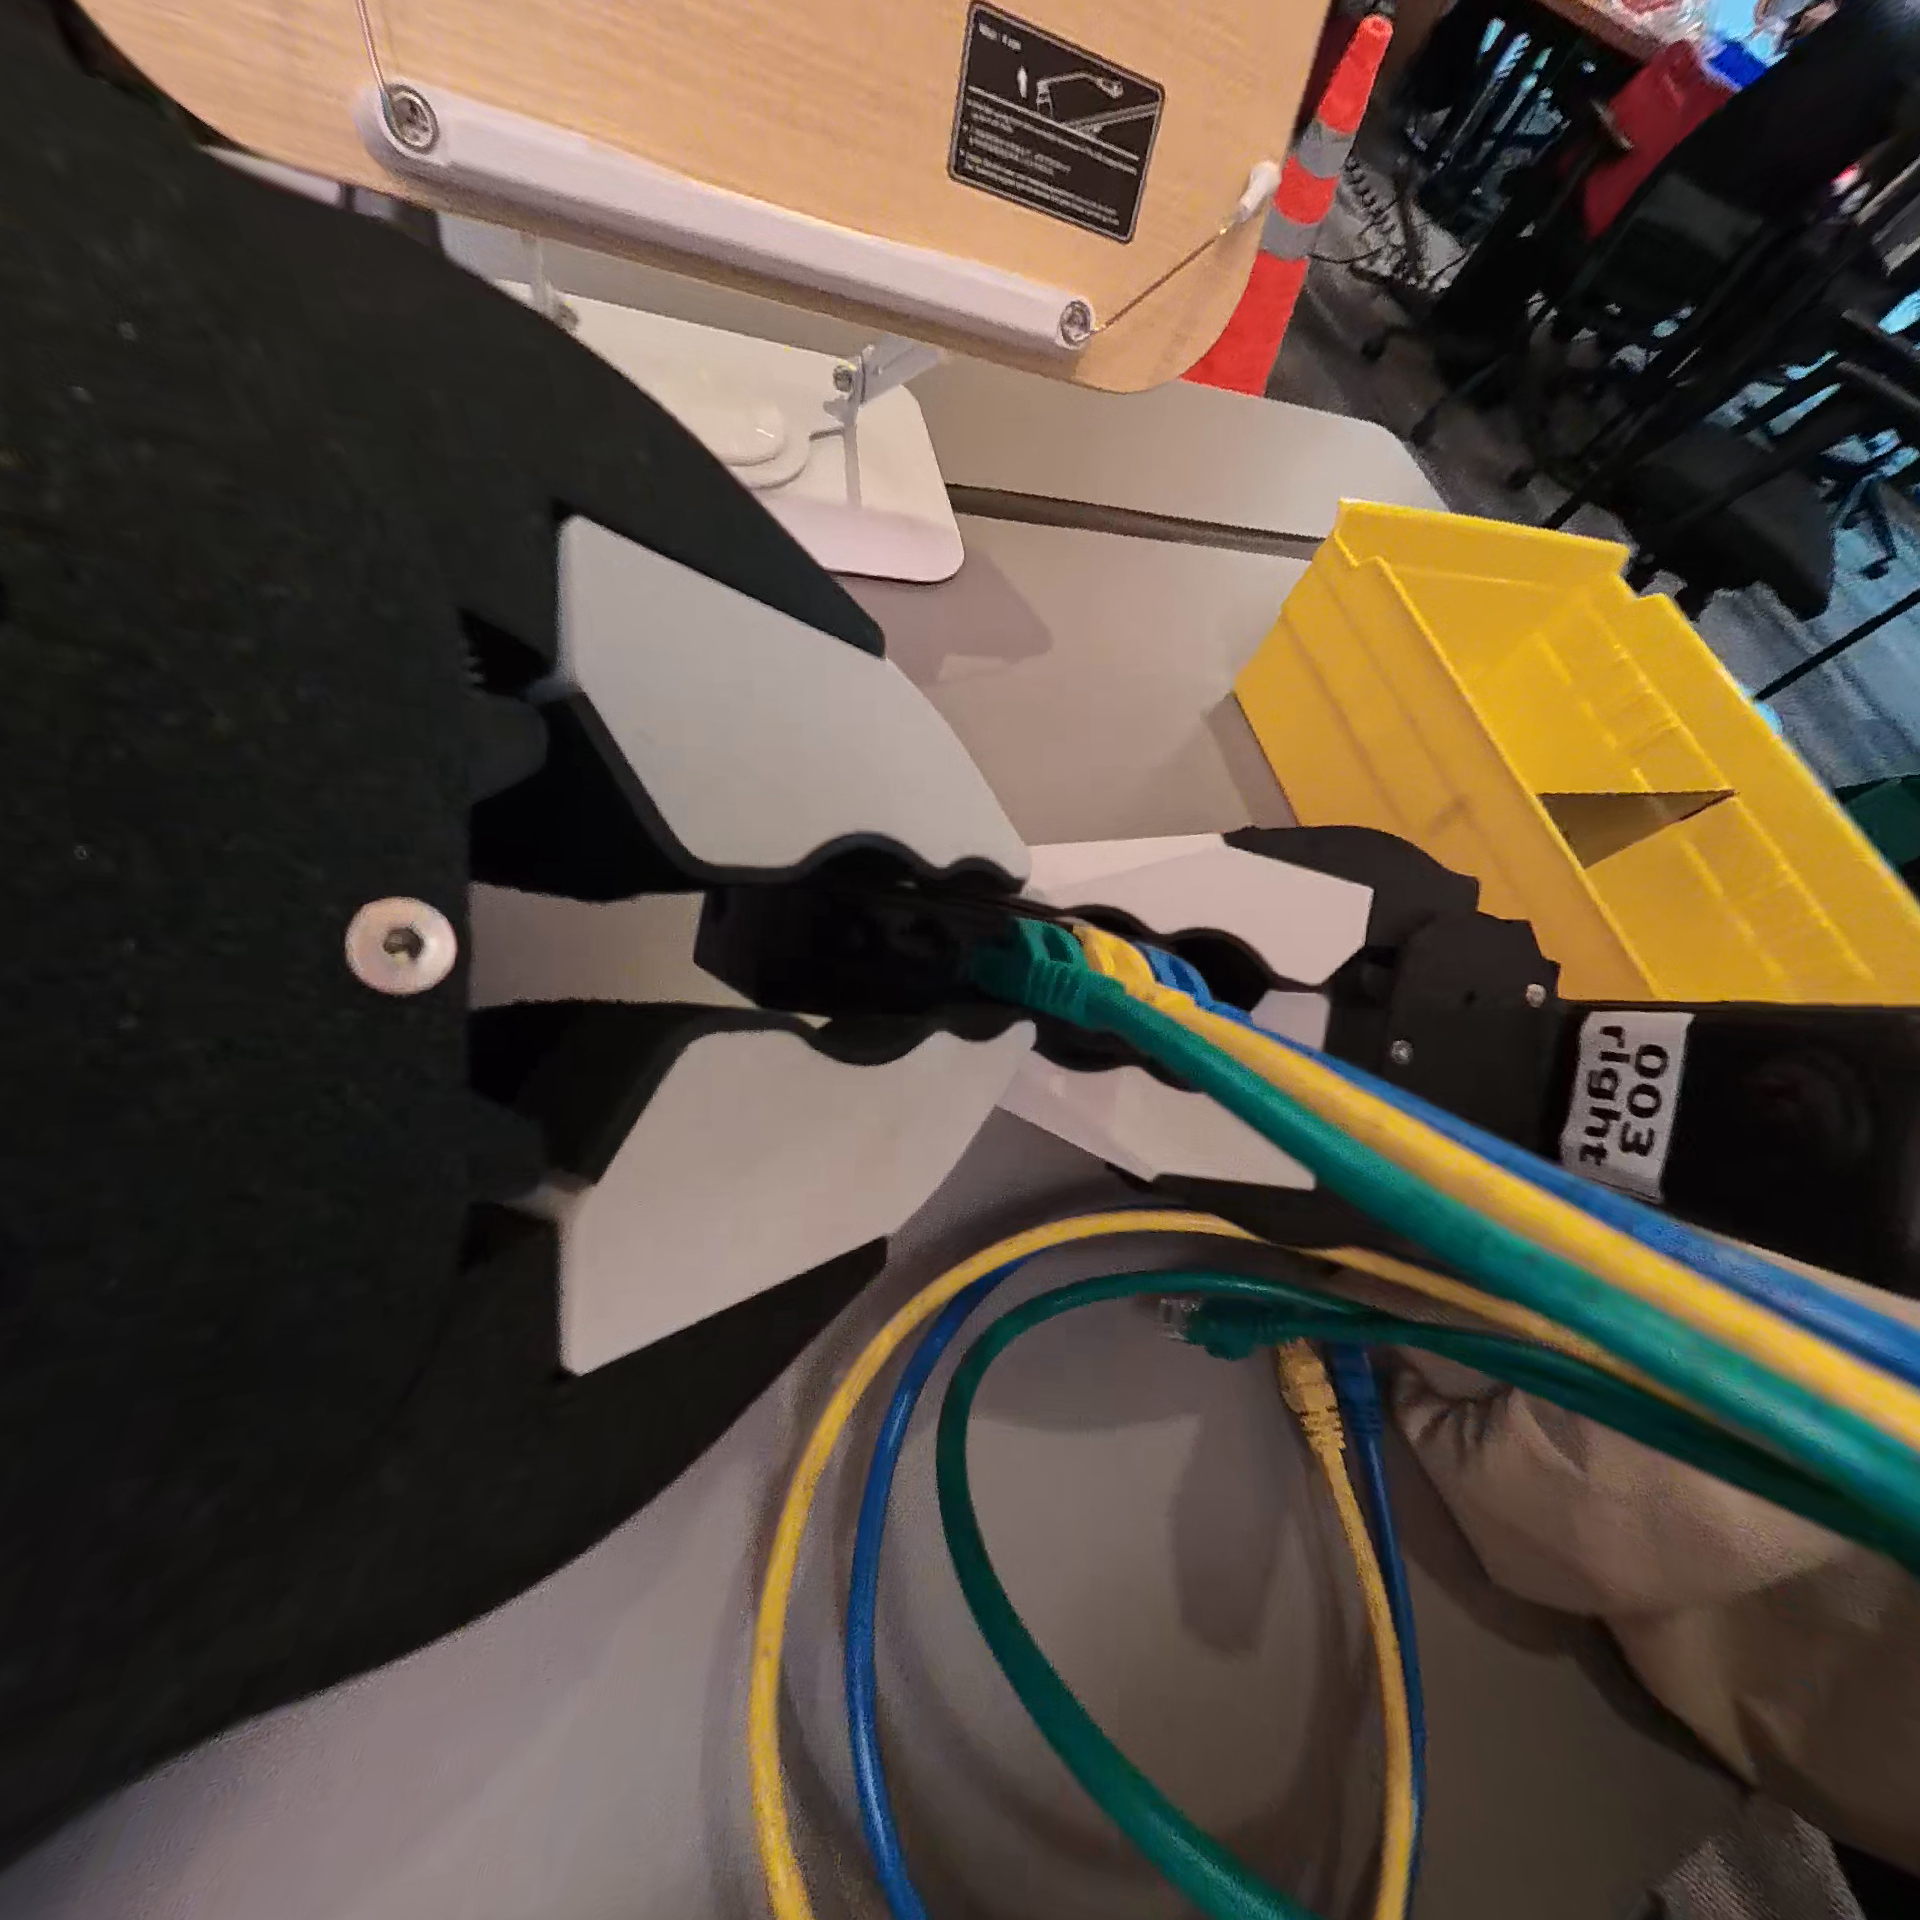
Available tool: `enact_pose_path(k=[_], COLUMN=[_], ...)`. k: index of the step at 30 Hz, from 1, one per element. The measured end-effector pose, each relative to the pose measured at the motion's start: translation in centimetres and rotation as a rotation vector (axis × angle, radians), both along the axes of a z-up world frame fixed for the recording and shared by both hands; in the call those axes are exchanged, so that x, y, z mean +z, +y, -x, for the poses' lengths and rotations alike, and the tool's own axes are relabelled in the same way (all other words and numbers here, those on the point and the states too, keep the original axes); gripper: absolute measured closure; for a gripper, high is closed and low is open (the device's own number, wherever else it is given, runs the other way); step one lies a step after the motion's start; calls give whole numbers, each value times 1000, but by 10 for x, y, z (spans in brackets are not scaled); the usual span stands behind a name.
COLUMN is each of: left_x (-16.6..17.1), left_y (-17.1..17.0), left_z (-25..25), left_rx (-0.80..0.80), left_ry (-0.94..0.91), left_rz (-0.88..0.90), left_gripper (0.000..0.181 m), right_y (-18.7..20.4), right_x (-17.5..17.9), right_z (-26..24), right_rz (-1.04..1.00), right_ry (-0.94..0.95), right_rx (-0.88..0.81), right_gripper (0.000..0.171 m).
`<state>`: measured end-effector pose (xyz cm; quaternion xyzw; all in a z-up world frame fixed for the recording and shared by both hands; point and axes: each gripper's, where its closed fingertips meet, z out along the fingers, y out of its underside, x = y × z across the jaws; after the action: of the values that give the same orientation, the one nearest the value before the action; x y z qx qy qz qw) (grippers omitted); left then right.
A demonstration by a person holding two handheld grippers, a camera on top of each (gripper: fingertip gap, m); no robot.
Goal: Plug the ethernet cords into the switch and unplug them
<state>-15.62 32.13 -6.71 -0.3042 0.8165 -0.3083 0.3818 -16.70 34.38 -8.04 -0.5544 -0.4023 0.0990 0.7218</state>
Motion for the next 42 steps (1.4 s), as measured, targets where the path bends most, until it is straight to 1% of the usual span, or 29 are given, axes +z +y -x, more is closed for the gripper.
enact_pose_path(k=[2, 9, 13, 22, 26, 34, 42], left_x=[1, 4, 7, 11, 9, 9, 9], left_y=[-4, -6, -9, -12, -13, -10, -11], left_z=[2, 2, 1, -1, 1, -2, -1], left_rx=[-27, -58, -85, -122, -139, -108, -109], left_ry=[-19, -132, -165, -163, -142, -135, -114], left_rz=[24, 24, 73, 130, 106, 203, 200], left_gripper=[165, 166, 167, 168, 168, 171, 171], right_y=[-3, -5, -7, -9, -11, -8, -9], right_x=[1, 2, 5, 7, 5, 6, 3], right_z=[3, 5, 5, 5, 7, 5, 7], right_rz=[7, 13, 13, 19, 45, 85, 116], right_ry=[17, 39, 65, 109, 115, 161, 163], right_rx=[36, 65, 88, 129, 153, 174, 194], right_gripper=[144, 144, 143, 144, 144, 144, 143])
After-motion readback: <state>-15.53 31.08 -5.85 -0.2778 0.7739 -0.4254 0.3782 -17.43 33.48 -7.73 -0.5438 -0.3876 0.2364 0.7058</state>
